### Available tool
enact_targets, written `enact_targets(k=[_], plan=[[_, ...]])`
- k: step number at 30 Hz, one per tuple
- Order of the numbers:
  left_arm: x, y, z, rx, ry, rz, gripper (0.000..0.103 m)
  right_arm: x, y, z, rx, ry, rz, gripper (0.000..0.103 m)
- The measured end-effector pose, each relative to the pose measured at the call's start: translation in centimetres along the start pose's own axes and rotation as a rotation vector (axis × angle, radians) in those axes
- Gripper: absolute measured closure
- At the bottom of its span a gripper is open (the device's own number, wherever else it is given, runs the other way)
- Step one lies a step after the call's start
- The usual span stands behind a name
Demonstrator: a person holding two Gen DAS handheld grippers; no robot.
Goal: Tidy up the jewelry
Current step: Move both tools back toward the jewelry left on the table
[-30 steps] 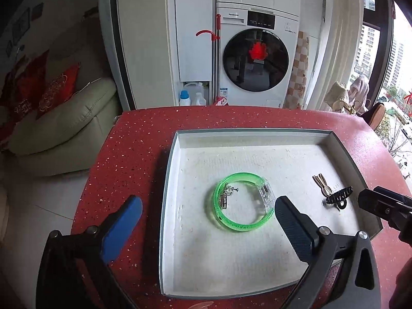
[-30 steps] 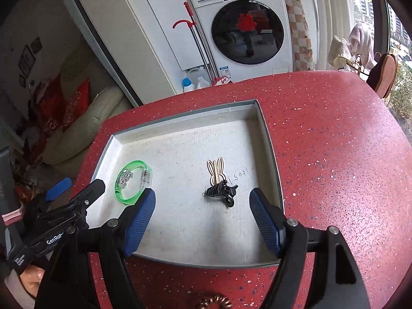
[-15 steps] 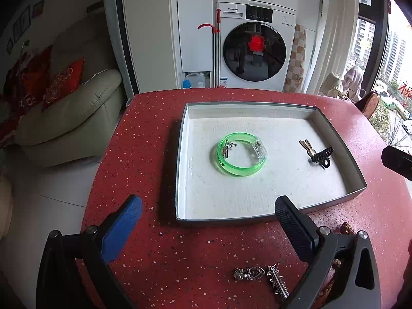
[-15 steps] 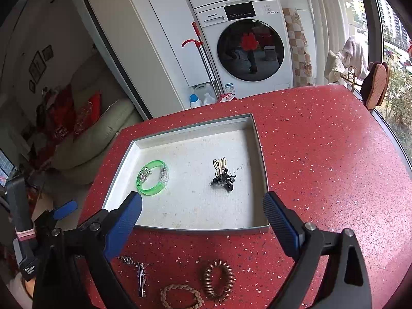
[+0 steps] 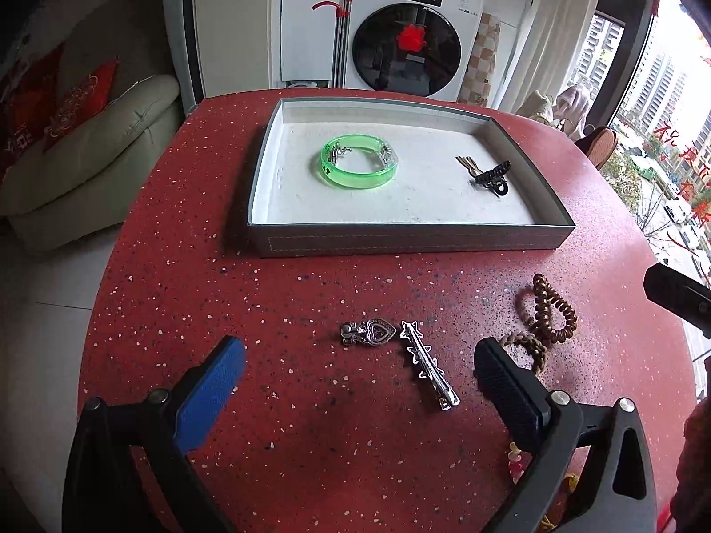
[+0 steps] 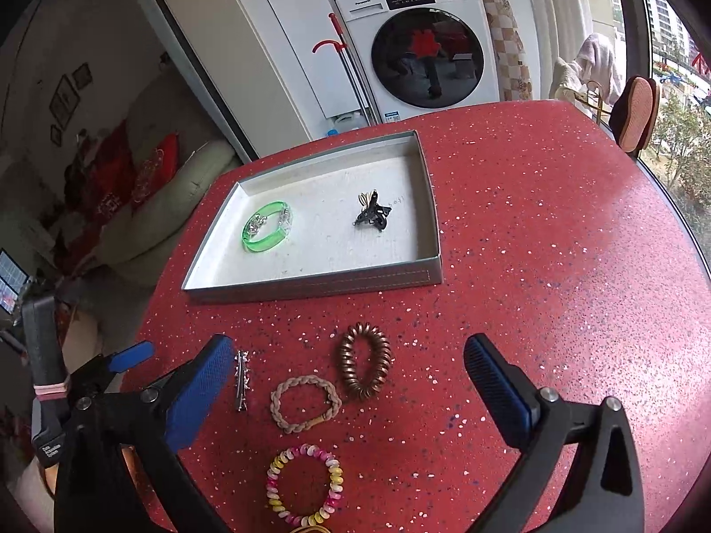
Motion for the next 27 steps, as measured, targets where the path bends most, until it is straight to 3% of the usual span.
enact_targets(k=[13, 22, 27], plan=[[1.6, 2.3, 2.9, 0.017, -0.027, -0.016, 0.000, 0.4, 1.4, 9.8, -0.009, -0.133, 0.082, 0.000], [2.1, 3.4, 3.2, -0.004, -0.028, -0.031, 0.000, 0.9, 0.7, 12.6, -0.036, -0.151, 0.141, 0.001], [2.5, 3.8, 3.0, -0.006, -0.033, -0.050, 0.003, 1.3, 0.5, 13.1, -0.051, -0.160, 0.176, 0.010]])
Point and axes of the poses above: each gripper's, at about its wrist camera, not at the fingertips, and x roughly the way its jaws point, y to its right, z to its underside, the point moved 3 cm from there along x, roughly the way its jaws point, and after that the axes turned 13 degrees about -y, right-handed, at the moved point
